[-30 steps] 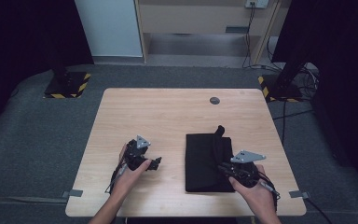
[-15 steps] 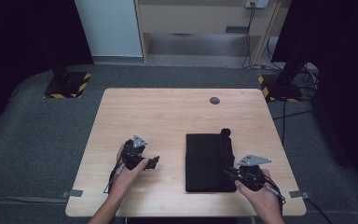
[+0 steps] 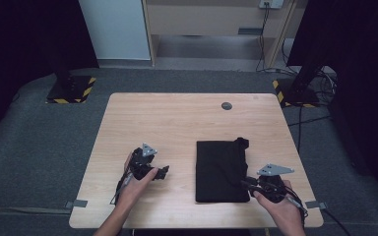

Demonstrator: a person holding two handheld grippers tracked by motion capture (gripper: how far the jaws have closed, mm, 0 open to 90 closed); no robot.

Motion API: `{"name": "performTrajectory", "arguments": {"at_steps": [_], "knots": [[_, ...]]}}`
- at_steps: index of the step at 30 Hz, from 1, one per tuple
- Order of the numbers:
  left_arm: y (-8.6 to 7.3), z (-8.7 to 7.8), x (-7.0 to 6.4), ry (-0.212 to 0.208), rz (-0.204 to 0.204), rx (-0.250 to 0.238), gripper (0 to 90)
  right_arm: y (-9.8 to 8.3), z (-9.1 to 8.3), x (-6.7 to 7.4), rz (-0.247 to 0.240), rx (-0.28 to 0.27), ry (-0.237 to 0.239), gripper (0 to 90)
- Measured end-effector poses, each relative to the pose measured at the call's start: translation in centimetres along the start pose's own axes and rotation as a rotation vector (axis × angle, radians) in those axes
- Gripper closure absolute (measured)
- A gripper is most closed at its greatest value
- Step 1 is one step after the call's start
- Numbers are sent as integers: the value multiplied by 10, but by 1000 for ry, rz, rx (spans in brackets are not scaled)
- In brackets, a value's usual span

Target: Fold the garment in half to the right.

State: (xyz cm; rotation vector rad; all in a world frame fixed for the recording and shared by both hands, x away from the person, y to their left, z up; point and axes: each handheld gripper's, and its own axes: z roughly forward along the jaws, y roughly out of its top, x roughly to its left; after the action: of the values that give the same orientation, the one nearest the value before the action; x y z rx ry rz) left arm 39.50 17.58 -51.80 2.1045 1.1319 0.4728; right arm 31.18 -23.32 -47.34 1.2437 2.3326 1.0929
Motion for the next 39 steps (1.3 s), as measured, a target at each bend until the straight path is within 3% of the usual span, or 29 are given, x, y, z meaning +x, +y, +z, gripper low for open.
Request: {"name": "performTrajectory", "arguments": {"at_steps": [7, 12, 17, 22, 25, 29, 32, 35, 39], "knots": [[0, 0, -1, -1, 1, 0, 43, 15, -5, -10, 8, -21, -35, 683], [0, 0, -2, 1, 7, 1, 43, 26, 13, -13, 1, -6, -45, 645], [-1, 1, -2, 0, 9, 4, 43, 45, 26, -26, 18, -11, -70, 639], [-3, 2, -2, 2, 5, 7, 43, 56, 40, -35, 19, 20, -78, 646], [-3, 2, -2, 2, 8, 12, 43, 57, 50, -38, 24, 38, -73, 689], [-4, 2, -3, 1, 7, 12, 43, 55, 56, -41, 19, 39, -63, 860], [-5, 2, -2, 3, 8, 17, 43, 54, 54, -45, 62, 10, -54, 885], [-6, 2, -2, 3, 8, 19, 43, 50, 52, -49, 84, 20, -57, 886], [-5, 0, -1, 7, 6, 13, 44, 41, 43, -53, 159, -24, -27, 885]]}}
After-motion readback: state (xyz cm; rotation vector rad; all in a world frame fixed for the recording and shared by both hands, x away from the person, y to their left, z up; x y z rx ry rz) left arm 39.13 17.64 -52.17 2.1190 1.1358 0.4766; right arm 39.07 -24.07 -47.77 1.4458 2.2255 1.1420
